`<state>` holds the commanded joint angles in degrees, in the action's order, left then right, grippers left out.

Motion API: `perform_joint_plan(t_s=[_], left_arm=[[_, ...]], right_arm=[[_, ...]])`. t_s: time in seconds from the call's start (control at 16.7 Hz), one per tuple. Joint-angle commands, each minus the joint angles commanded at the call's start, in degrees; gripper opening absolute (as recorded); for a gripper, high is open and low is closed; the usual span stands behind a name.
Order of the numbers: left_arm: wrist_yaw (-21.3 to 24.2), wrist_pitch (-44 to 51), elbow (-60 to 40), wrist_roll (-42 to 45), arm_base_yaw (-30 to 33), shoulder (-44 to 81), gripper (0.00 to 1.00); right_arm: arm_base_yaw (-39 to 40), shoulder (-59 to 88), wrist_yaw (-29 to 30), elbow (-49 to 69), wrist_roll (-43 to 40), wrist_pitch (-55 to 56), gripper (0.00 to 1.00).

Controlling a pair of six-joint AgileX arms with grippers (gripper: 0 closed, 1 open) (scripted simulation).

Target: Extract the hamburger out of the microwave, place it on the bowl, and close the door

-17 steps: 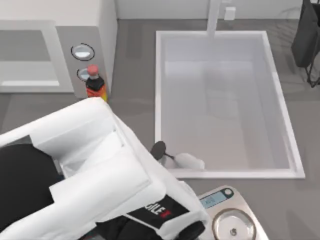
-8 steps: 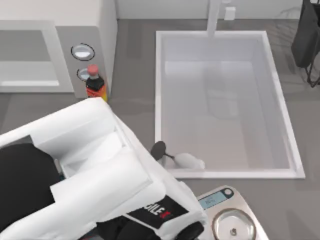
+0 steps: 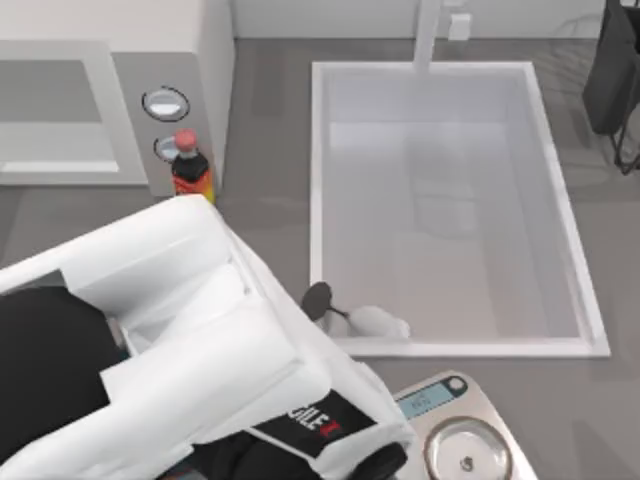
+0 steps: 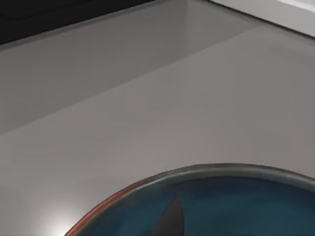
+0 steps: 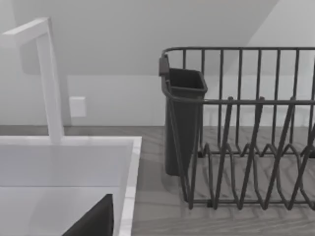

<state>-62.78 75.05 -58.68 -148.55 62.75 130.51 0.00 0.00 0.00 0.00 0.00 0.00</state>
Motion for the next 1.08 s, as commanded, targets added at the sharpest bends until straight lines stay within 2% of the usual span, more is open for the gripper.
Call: perform_joint_plan(t_s=[0.06,0.12,0.54,0.6,0.72,0.9,1.08], left_arm=[[0.0,0.0,0.0,0.0,0.0,0.0,0.98],[0.0,0.0,0.0,0.0,0.0,0.0,1.0],[0.0,0.0,0.0,0.0,0.0,0.0,1.0],[-1.0,3.8,-0.3,-1.0,1.0,-3.8,1.0],[-0.7,3.6,-0.3,-0.4,0.6,-4.3,1.0],[1.9,1.2,0.2,4.9,-2.8,-9.4,1.0],[6.8,-3.4,1.8,15.6,-8.8,-19.6,1.0]], right_arm=[[0.0,0.0,0.0,0.0,0.0,0.0,1.0],[0.0,0.0,0.0,0.0,0.0,0.0,1.0],[0.0,0.0,0.0,0.0,0.0,0.0,1.0],[0.0,0.0,0.0,0.0,0.0,0.0,1.0],[0.0,0.0,0.0,0.0,0.0,0.0,1.0],[0.0,0.0,0.0,0.0,0.0,0.0,1.0],[0.0,0.0,0.0,0.0,0.0,0.0,1.0]])
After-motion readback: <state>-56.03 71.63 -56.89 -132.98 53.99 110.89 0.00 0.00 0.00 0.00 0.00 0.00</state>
